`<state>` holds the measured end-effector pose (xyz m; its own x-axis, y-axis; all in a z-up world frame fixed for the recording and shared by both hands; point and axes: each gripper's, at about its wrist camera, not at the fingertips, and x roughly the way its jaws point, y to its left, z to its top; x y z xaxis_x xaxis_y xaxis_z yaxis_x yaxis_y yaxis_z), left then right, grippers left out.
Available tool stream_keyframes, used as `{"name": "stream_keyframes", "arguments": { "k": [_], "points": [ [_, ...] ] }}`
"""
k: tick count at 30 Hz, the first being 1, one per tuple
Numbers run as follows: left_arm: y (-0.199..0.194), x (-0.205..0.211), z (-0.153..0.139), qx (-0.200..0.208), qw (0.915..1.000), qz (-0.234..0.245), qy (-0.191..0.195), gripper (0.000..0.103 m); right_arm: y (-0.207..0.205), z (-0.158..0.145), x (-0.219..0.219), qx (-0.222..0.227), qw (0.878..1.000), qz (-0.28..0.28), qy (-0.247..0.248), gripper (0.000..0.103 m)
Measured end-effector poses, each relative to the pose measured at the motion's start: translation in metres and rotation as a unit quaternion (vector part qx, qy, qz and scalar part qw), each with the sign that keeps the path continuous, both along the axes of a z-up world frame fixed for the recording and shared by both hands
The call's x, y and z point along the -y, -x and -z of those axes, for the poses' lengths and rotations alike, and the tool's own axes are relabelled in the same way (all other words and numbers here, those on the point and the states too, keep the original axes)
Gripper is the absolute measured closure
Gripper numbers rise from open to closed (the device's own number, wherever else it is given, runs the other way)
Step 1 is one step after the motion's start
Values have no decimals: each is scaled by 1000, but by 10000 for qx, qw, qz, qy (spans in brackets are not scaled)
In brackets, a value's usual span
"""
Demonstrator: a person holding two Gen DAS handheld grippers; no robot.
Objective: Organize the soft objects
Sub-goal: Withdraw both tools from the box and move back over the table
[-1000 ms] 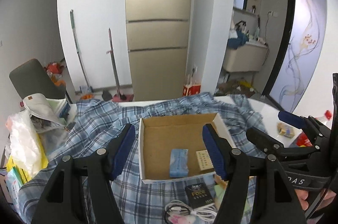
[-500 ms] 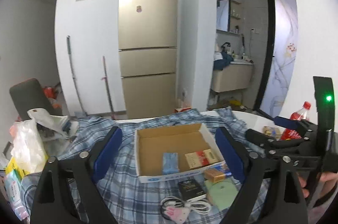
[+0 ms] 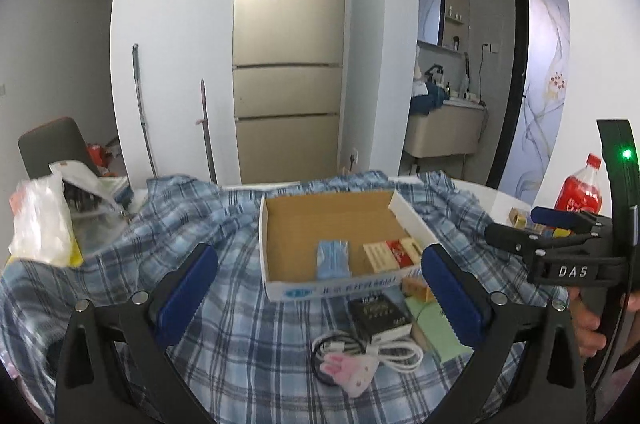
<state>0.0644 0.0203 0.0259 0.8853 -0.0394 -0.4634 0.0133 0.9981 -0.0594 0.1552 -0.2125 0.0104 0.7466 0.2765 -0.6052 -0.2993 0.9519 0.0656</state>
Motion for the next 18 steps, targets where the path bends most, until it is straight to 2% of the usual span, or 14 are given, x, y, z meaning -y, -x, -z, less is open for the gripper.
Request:
{"name": "stream_keyframes", "arguments": {
  "k": [5,10,14,18],
  "points": [
    [-6,-2,17,-221,9996,5,171,0,-4,15,-2,-260,9996,0,67,0],
    [-3,-3,21,-153,9997,-44,167,0,-9,27,-5,-685,9975,99,160,0],
    [-2,-7,25,-89,9995,-218,204,0,-14,36,-6,-1027,9946,141,46,0],
    [-7,-10,36,-132,9992,-310,234,0,-14,41,-11,-1207,9925,143,97,0]
  ]
}}
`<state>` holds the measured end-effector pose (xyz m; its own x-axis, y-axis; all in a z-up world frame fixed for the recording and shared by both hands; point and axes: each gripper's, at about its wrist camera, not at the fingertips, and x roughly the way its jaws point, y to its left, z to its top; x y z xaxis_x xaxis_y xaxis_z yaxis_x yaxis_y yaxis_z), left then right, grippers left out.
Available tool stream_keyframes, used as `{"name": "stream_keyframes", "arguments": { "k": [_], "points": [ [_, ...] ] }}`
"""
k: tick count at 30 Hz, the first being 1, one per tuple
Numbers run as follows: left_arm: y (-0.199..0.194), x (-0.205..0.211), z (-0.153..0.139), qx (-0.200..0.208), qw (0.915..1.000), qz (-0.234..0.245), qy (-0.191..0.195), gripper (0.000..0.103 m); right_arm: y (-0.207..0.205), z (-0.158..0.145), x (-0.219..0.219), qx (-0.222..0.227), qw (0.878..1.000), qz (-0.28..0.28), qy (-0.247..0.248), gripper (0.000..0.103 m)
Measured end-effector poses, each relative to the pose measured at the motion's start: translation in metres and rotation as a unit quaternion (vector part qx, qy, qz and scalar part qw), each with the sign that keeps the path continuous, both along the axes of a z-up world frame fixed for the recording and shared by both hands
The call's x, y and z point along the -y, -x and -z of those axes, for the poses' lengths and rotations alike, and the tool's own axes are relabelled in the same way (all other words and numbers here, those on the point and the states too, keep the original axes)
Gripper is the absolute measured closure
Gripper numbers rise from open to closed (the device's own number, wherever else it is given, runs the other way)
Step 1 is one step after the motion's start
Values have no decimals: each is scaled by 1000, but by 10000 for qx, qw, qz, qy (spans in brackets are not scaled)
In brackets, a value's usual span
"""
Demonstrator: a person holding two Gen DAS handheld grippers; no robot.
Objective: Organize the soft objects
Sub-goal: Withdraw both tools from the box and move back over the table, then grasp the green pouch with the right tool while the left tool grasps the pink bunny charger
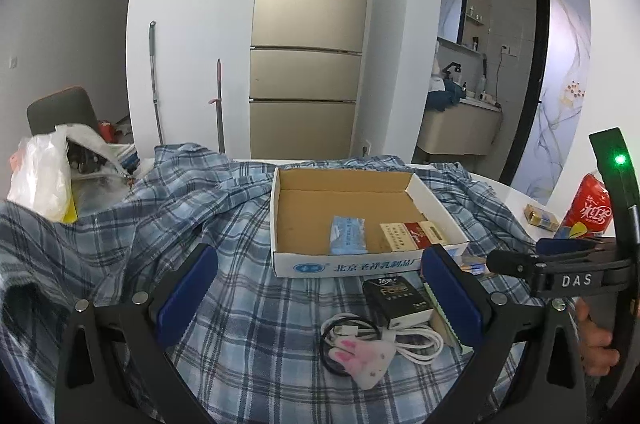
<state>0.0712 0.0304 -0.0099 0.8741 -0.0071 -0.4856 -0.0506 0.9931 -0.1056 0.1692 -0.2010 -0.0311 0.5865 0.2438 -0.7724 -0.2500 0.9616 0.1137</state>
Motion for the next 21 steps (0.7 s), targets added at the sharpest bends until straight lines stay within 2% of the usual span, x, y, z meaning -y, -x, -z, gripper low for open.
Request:
{"name": "stream_keyframes", "arguments": {
  "k": [5,9,14,21],
  "points": [
    [-7,1,13,9,9998,-117,-177,0,-1,11,-9,-295,9995,-51,118,0],
    [-8,-5,15,-26,9999,-158,-33,0,-5,23,-12,-584,9983,-3,-17,0],
    [-8,-6,15,-38,9999,-165,-15,0,-7,36,-21,-699,9973,-92,225,1],
    [-7,-4,15,-50,9999,-143,-48,0,-7,48,-32,-896,9952,-246,291,9]
  ]
}}
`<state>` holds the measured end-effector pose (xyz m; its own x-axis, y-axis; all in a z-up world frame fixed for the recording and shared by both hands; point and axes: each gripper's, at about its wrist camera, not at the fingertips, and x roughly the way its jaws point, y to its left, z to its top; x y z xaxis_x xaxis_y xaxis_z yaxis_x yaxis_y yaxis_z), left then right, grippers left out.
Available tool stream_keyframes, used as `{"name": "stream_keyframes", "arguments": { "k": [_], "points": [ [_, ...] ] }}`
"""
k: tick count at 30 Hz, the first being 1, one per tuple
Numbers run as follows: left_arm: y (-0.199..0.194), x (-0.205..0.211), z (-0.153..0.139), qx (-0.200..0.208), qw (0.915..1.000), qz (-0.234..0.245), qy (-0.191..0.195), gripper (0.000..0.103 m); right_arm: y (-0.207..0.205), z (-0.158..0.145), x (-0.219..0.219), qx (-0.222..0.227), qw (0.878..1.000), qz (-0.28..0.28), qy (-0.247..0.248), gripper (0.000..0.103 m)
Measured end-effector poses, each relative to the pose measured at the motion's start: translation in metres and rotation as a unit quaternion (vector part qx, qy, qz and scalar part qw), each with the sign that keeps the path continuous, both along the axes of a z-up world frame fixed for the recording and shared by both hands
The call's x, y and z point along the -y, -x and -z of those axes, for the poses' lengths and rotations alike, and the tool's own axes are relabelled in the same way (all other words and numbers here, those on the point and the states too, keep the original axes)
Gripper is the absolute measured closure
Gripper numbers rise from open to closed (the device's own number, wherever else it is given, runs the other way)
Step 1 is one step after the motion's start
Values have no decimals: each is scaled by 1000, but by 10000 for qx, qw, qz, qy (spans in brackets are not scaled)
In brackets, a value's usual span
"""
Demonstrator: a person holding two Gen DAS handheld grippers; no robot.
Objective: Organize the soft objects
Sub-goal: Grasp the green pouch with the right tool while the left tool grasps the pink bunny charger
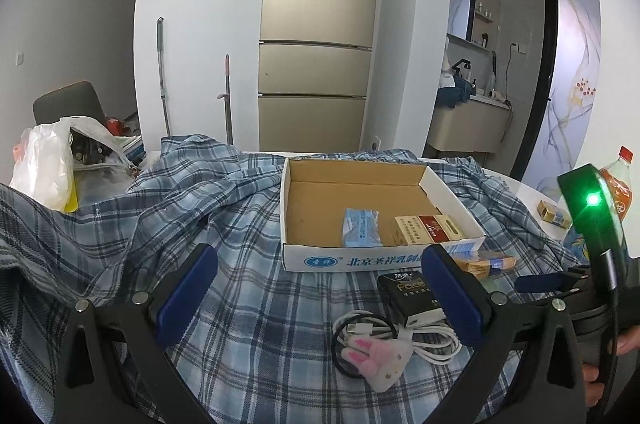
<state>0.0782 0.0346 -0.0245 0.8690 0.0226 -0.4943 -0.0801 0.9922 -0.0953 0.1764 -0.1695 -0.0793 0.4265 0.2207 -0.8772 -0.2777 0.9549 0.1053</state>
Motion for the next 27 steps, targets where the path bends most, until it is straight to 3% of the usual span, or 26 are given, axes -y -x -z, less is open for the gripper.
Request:
{"name": "stream_keyframes", "arguments": {
  "k": [11,16,22,25,27],
  "points": [
    [-1,1,2,-45,10000,37,10,0,-5,11,-2,-85,9998,31,170,31],
    [-2,4,2,-111,9999,114,-48,0,-4,7,2,-121,9999,-84,79,32],
    [-10,15,11,-604,9966,525,-191,0,10,-5,10,-33,9997,-245,-21,32],
    [-12,24,16,-783,9939,696,-341,9,19,-11,15,13,9993,-357,-101,32],
    [-15,28,21,-956,9917,739,-445,10,25,-14,19,54,9990,-408,-163,32]
  ]
}}
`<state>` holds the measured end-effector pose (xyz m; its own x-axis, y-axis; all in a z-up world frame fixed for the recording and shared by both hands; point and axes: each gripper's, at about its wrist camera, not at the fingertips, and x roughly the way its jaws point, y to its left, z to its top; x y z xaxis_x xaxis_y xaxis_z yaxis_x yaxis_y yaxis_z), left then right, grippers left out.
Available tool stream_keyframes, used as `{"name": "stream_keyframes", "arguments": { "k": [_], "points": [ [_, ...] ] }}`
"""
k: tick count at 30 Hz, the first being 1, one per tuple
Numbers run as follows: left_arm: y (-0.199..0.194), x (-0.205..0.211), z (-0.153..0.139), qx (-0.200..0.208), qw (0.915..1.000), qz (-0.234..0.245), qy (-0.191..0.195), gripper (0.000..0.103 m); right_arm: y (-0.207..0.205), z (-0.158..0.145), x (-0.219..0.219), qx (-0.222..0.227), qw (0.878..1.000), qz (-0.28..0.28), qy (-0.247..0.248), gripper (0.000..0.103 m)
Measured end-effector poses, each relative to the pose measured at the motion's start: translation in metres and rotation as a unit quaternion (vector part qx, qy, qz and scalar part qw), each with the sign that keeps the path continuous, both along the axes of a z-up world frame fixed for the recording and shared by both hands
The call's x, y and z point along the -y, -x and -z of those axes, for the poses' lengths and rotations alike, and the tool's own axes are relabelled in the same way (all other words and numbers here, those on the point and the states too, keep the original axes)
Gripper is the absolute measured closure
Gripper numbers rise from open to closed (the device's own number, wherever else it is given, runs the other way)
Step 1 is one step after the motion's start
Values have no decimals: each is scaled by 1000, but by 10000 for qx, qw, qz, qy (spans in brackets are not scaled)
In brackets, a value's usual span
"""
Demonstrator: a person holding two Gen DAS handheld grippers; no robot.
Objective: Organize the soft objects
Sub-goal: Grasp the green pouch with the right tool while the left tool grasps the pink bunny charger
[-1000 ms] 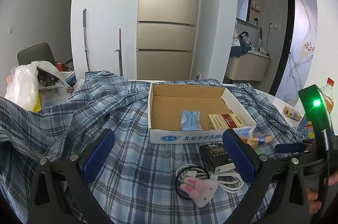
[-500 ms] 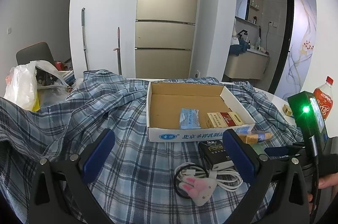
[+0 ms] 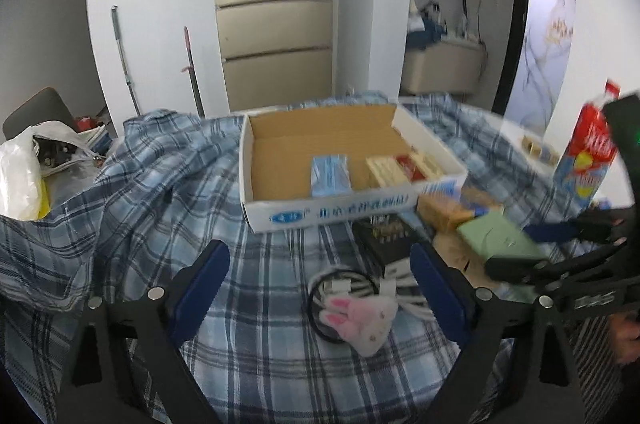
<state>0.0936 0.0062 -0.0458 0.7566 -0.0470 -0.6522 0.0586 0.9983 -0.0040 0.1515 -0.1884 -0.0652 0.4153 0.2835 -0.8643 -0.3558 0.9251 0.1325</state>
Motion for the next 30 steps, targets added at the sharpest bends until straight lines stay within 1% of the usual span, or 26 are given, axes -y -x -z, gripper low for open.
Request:
{"name": "stream_keyframes", "arguments": {
  "k": [4,5,7,9,11,12,14,16,18,21,23,26,27,28,30],
  "points": [
    [-8,3,12,-424,9989,175,9,19,5,-5,7,123,9999,22,-82,32],
    [-10,3,16,-601,9979,222,29,21,6,-7,8,184,9998,23,-92,32],
    [-14,3,24,-916,9952,316,105,23,10,-12,12,360,9993,28,-105,32],
    [-16,3,31,-1120,9927,412,162,29,13,-17,14,583,9982,-30,-166,32],
    [-17,7,35,-1245,9909,497,152,37,16,-21,14,818,9963,-121,-240,32],
    [-16,8,36,-1268,9904,534,132,39,17,-21,14,888,9954,-195,-297,32],
    [-15,12,38,-1302,9894,636,100,46,18,-21,15,1026,9934,-259,-442,32],
    [-14,15,39,-1333,9885,714,84,50,20,-20,16,1192,9913,-273,-481,32],
    [-15,17,40,-1382,9876,748,49,51,22,-17,14,1335,9893,-322,-491,32],
    [-18,19,43,-1465,9863,761,46,51,26,-17,13,1417,9877,-387,-541,32],
    [-20,18,46,-1556,9847,783,75,51,27,-18,13,1515,9865,-331,-526,32],
    [-24,17,50,-1669,9827,794,117,51,26,-15,13,1490,9870,-319,-503,32],
    [-23,17,50,-1663,9827,799,136,53,25,-15,13,1468,9874,-317,-507,32],
    [-24,17,49,-1649,9828,815,160,64,25,-14,14,1468,9874,-301,-507,32],
    [-23,17,48,-1619,9831,835,176,69,25,-15,15,1482,9871,-288,-530,32]
  ]
}}
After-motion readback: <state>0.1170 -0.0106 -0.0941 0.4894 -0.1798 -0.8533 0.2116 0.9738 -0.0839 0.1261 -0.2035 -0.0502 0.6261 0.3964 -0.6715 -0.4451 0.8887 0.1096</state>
